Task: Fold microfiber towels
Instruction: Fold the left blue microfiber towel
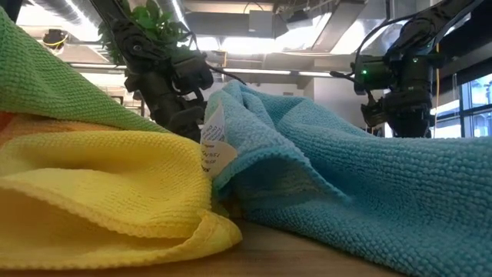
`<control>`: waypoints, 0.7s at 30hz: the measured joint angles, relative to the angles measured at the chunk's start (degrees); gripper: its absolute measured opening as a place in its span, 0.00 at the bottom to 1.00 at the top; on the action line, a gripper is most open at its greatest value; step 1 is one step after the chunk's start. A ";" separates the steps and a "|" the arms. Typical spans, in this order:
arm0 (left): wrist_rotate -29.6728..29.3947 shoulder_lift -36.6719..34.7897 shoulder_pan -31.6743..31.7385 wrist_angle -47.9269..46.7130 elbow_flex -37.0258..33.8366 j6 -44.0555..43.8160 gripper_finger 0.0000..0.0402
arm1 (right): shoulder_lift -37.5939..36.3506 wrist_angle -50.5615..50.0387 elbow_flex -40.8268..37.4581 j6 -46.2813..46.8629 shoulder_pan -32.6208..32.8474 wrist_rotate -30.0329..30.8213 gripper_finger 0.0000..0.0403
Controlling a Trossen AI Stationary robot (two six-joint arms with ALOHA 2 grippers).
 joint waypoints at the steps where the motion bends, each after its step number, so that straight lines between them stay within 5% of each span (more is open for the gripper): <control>1: -0.10 0.00 -0.05 0.04 0.00 0.48 0.35 | 0.00 -0.02 0.00 0.00 0.00 0.00 0.42; 21: -2.03 0.00 -0.41 0.70 0.00 2.22 0.35 | 0.00 1.22 -1.59 3.16 0.13 0.60 0.42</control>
